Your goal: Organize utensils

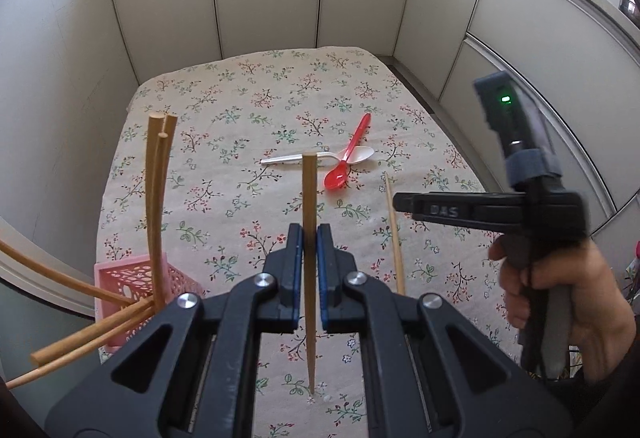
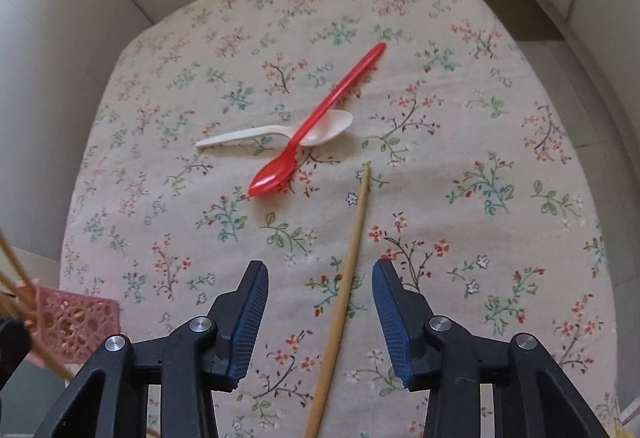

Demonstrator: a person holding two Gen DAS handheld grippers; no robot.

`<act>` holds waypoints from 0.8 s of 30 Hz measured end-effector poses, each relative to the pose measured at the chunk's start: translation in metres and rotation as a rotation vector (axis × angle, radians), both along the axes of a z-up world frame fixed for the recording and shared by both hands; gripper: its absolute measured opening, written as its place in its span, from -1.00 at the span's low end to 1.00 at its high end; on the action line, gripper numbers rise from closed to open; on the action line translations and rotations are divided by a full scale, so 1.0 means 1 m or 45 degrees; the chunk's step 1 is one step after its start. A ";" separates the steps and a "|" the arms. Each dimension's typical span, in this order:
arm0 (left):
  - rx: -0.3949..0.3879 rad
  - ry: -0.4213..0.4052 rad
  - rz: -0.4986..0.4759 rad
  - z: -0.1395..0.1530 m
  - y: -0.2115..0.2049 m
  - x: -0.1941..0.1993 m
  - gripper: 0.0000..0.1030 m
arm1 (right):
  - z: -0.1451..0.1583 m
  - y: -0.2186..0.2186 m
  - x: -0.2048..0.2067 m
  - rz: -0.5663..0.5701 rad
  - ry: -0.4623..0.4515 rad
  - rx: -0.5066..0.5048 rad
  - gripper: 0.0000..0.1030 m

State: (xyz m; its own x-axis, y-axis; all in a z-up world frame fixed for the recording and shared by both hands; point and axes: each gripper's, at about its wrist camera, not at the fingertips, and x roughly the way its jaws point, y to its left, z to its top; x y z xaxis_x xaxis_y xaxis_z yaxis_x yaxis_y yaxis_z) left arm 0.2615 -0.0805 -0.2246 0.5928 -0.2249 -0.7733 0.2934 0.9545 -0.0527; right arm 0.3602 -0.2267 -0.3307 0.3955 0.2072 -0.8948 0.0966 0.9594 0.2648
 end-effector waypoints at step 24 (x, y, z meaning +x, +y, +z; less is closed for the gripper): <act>-0.005 -0.060 -0.004 0.015 0.010 -0.015 -0.85 | 0.004 -0.002 -0.003 -0.013 -0.104 -0.170 -0.90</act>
State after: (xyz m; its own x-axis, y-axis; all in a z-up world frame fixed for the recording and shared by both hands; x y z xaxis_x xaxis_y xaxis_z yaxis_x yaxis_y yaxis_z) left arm 0.2469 -0.0701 -0.2100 0.6277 -0.2298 -0.7437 0.2990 0.9533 -0.0422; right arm 0.3572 -0.2283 -0.3266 0.4692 0.0842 -0.8790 0.0896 0.9858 0.1423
